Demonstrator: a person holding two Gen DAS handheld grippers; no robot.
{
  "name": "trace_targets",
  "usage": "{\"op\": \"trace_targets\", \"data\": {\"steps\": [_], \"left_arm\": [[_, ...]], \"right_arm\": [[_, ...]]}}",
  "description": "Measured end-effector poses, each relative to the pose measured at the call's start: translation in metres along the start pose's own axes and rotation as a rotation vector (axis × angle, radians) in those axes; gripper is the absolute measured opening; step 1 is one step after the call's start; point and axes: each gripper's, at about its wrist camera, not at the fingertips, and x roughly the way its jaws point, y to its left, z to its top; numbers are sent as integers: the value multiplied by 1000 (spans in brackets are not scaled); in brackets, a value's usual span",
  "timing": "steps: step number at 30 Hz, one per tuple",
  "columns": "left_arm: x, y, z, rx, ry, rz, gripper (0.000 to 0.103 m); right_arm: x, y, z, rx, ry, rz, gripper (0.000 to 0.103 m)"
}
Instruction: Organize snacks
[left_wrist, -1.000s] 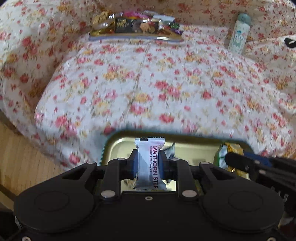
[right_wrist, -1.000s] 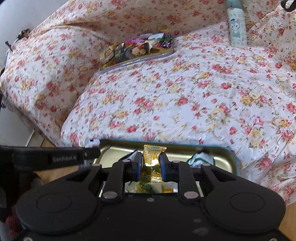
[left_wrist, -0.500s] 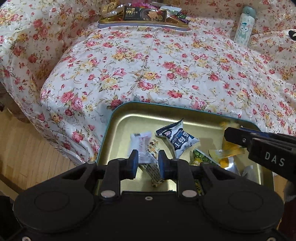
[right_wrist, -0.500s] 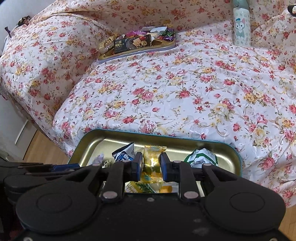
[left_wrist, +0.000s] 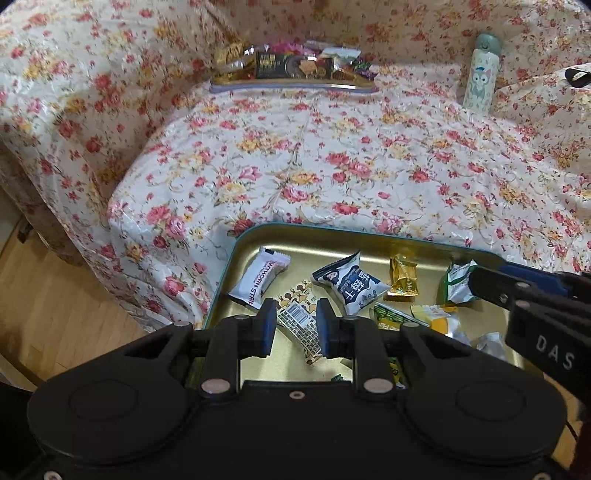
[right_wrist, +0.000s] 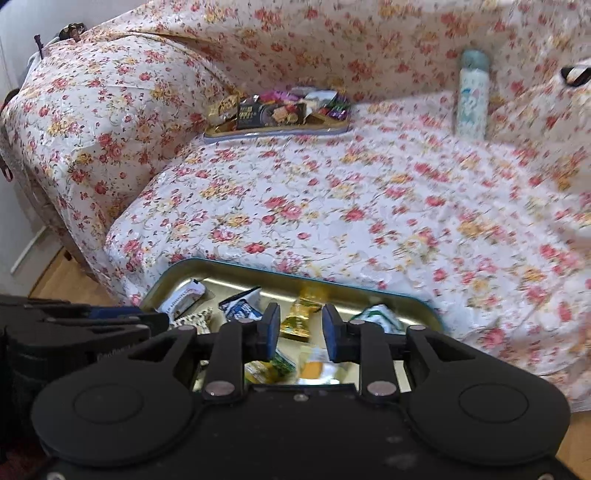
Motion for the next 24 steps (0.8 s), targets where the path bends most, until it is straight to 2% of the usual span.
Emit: {"op": "trace_targets", "data": {"steps": [5, 9, 24], "left_arm": [[-15, -6, -7, 14, -48, 12, 37], [-26, -10, -14, 22, -80, 12, 37], [-34, -14, -30, 26, -76, -19, 37]], "right_arm": [[-23, -7, -15, 15, -20, -25, 34], [-38, -12, -27, 51, -30, -37, 35], [-42, -7, -39, 61, -3, -66, 42]]}}
